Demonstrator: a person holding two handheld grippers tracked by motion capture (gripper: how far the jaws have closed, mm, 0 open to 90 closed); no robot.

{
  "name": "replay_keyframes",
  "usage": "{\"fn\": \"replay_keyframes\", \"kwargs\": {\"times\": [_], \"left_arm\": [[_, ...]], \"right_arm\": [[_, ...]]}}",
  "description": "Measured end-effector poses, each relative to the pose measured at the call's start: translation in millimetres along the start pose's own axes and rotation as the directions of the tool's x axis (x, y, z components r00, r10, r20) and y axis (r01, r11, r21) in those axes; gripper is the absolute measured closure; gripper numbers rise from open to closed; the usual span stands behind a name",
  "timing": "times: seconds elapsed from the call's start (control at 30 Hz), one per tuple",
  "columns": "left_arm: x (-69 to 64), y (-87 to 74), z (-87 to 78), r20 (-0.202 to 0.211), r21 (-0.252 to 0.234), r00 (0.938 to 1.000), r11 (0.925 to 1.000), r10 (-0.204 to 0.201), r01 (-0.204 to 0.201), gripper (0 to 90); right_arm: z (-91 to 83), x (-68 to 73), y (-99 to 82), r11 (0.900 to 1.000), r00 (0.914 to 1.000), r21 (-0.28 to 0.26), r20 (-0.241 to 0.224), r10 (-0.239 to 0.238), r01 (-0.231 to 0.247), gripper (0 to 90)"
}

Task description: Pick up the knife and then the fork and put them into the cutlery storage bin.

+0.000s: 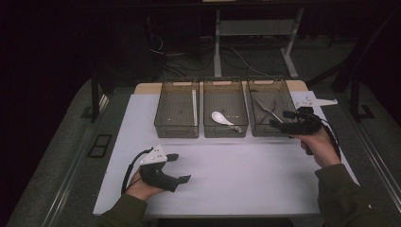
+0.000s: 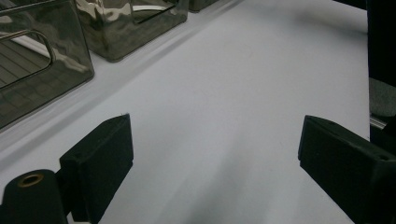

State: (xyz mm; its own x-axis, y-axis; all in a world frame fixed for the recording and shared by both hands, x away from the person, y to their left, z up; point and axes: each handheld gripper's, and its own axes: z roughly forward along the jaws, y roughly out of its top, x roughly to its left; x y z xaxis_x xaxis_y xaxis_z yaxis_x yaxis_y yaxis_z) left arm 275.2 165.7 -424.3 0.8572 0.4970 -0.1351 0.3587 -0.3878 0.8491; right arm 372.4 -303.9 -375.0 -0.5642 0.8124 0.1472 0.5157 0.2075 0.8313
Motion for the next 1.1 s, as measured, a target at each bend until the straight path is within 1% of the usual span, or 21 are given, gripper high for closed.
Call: {"fn": "replay_keyframes", "kwargs": {"times": [0.07, 0.13, 0.3, 0.37, 0.43, 0.5, 0.57, 0.63, 0.7, 0.73, 0.83, 0.9, 1.1], "left_arm": [[0.7, -0.3, 0.0, 0.0, 0.005, 1.0, 1.0, -0.002, 0.002, 8.3], [1.1, -1.1, 0.4, 0.0, 0.006, 1.0, 1.0, -0.006, 0.006, 7.4], [1.3, -1.1, -0.5, 0.004, 0.0, 0.9999, 0.9999, -0.01, 0.01, 3.5], [1.3, -1.4, -0.5, 0.004, 0.001, 0.9999, 0.9999, -0.014, 0.014, 2.3], [2.1, -1.5, -0.8, 0.002, 0.006, 1.0, 1.0, -0.008, 0.008, 1.3], [2.6, -1.5, -1.4, -0.002, 0.006, 0.9999, 0.9999, -0.014, 0.014, 0.0], [2.7, -1.4, -1.9, -0.003, -0.001, 0.9999, 0.9999, -0.016, 0.016, 0.0], [2.6, -1.0, -2.5, -0.003, 0.0, 0.9999, 0.9999, -0.014, 0.014, 0.0], [2.4, -0.9, -3.3, -0.005, -0.004, 0.9999, 0.9999, -0.014, 0.014, 0.0], [2.4, -0.9, -3.5, -0.006, -0.006, 0.9999, 0.9999, -0.015, 0.015, 0.0], [2.6, -0.6, -4.0, -0.002, -0.013, 0.9999, 0.9999, -0.011, 0.011, 0.0], [2.4, -0.7, -3.8, -0.006, -0.011, 0.9999, 0.9999, -0.01, 0.01, 0.0], [1.9, -1.2, -3.2, -0.007, -0.001, 1.0, 1.0, -0.005, 0.005, 0.0]], "right_arm": [[-3.2, 4.6, -11.3, 1.0, 1.0, 0.001, 0.0, -0.01, 0.01, 22.2], [-6.3, 8.0, -20.7, 1.0, 0.9999, -0.002, -0.013, -0.005, 0.005, 21.3], [-13.0, 19.7, -37.4, 0.9994, 0.9991, -0.008, -0.026, -0.033, 0.033, 18.8], [-16.4, 24.6, -43.9, 0.9994, 0.9989, -0.016, -0.036, -0.03, 0.03, 18.6], [-19.4, 28.7, -50.4, 0.9992, 0.9984, -0.021, -0.045, -0.035, 0.034, 18.3], [-22.7, 32.7, -58.3, 0.9991, 0.9981, -0.025, -0.05, -0.035, 0.033, 17.7], [-24.8, 36.5, -66.0, 0.9991, 0.9977, -0.028, -0.06, -0.032, 0.031, 17.6], [-26.2, 41.2, -73.5, 0.9987, 0.9962, -0.014, -0.072, -0.049, 0.048, 17.4], [-27.5, 45.2, -79.7, 0.9985, 0.9956, -0.01, -0.076, -0.055, 0.055, 16.6], [-28.6, 47.1, -83.9, 0.9983, 0.9944, -0.008, -0.088, -0.058, 0.058, 16.6], [-31.2, 52.3, -93.1, 0.9981, 0.9921, -0.002, -0.109, -0.062, 0.062, 16.6], [-32.7, 55.2, -97.8, 0.9981, 0.9906, 0.002, -0.123, -0.061, 0.062, 15.8], [-34.3, 59.6, -108.1, 0.997, 0.9895, 0.007, -0.123, -0.076, 0.077, 15.4]]}}
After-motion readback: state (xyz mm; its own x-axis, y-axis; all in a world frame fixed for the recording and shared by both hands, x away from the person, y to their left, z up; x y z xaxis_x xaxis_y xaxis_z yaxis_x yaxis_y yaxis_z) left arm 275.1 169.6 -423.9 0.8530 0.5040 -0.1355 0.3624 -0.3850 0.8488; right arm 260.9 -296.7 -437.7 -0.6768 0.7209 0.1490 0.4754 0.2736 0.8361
